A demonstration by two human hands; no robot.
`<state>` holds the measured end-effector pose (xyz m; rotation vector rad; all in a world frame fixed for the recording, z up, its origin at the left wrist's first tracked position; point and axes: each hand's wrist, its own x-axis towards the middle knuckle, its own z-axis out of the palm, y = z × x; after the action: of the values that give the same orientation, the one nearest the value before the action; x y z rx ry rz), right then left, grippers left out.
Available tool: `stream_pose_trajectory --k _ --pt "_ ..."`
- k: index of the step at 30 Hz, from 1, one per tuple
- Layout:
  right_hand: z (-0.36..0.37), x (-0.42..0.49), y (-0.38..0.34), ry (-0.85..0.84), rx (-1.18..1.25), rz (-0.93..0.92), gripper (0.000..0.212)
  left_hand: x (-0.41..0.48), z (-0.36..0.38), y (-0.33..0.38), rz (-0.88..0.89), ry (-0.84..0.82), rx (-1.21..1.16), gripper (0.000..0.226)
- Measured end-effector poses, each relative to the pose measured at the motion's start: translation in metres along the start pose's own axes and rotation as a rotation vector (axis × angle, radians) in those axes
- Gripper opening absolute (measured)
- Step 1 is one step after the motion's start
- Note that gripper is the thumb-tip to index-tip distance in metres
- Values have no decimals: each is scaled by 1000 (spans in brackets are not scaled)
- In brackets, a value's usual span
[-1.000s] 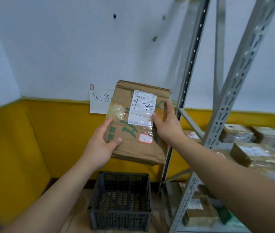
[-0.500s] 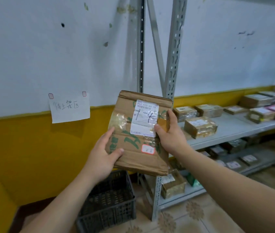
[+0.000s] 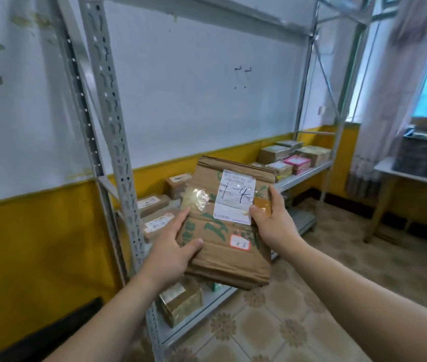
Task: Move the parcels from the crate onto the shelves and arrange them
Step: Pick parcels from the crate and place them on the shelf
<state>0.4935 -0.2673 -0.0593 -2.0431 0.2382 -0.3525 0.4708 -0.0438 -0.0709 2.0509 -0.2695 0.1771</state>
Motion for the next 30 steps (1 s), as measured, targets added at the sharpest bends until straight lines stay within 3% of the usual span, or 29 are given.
stream_pose_trajectory --k 6,12,30 --pt "-129 45 71 147 -35 76 72 51 136 60 52 -145 -59 70" --pt "-194 85 115 213 -52 122 73 100 215 81 71 -282 -137 69" --pt "-172 338 181 265 7 299 71 369 323 36 104 -397 -53 66"
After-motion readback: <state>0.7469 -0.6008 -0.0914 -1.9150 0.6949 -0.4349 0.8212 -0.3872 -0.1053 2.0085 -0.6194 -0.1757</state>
